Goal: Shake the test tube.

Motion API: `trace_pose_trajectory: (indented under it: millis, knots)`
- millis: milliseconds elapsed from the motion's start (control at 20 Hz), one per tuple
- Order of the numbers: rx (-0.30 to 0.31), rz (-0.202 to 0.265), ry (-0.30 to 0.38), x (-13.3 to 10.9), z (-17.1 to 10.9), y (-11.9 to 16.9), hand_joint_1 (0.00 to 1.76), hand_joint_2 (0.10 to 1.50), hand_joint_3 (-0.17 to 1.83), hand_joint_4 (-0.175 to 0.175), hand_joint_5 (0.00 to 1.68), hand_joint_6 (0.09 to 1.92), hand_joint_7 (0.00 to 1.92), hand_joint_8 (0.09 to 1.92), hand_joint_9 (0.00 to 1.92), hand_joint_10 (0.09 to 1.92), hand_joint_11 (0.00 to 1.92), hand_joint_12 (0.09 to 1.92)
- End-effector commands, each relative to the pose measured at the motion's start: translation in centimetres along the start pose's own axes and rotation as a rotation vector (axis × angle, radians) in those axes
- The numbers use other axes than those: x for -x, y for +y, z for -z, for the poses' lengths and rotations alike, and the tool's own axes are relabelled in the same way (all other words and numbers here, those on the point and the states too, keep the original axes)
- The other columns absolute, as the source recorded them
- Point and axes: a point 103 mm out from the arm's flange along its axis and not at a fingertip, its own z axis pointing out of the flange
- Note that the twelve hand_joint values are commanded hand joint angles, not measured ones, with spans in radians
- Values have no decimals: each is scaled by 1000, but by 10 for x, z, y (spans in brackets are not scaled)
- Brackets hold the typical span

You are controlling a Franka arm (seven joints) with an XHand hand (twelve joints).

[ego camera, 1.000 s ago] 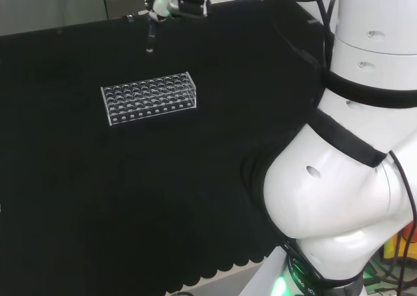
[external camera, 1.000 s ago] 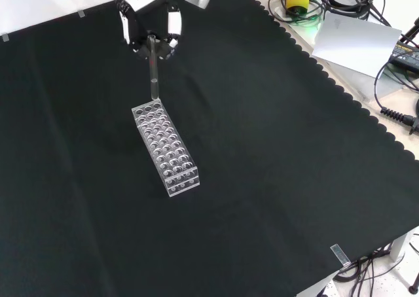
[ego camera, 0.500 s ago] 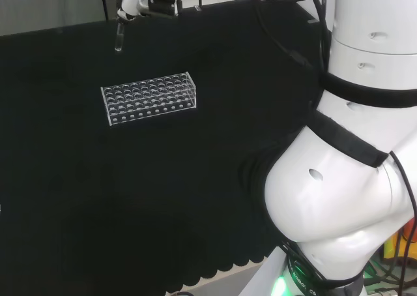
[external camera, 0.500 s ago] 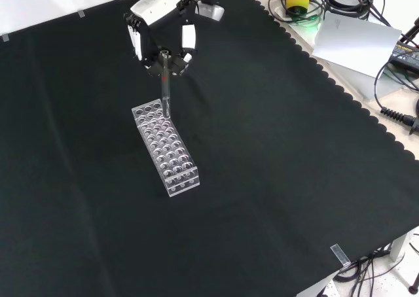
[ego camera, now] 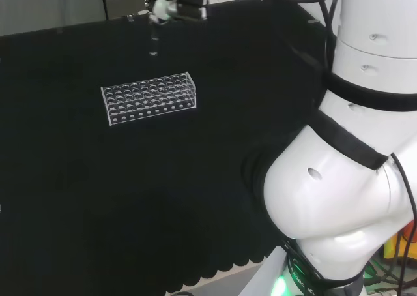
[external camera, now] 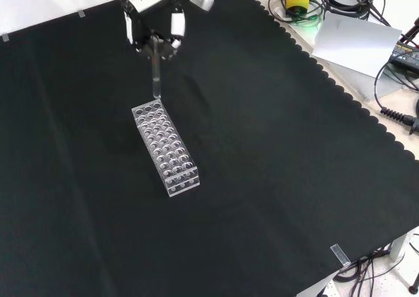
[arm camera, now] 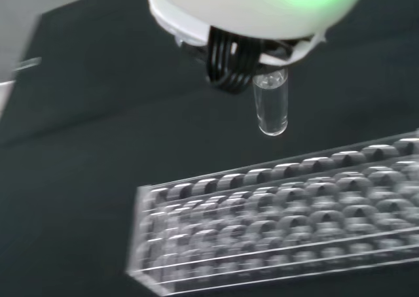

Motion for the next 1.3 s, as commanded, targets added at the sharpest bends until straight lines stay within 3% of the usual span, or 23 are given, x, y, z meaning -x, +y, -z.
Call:
trace_pose_trajectory:
  millis: [50, 250, 500, 700, 950, 1300]
  knots:
    - [24, -186, -61, 96, 26, -14, 1324, 574, 796, -175, 1270, 695, 1330, 693, 1581, 706, 1289, 872]
    - [39, -243, -128, 129, 41, -20, 1324, 574, 796, -175, 1270, 694, 1330, 693, 1581, 707, 1290, 871]
    - [50, -269, -171, 142, 52, -23, 1324, 574, 796, -175, 1271, 694, 1330, 692, 1581, 707, 1290, 871]
    - [41, -238, -165, 126, 47, -19, 1324, 573, 796, -175, 1271, 693, 1331, 692, 1581, 707, 1290, 870]
    - [30, -158, -146, 84, 33, -9, 1324, 573, 796, -175, 1271, 693, 1331, 691, 1581, 707, 1291, 870]
    - [0, -33, -97, 6, 6, 4, 1324, 573, 796, -175, 1271, 692, 1331, 691, 1581, 707, 1292, 869]
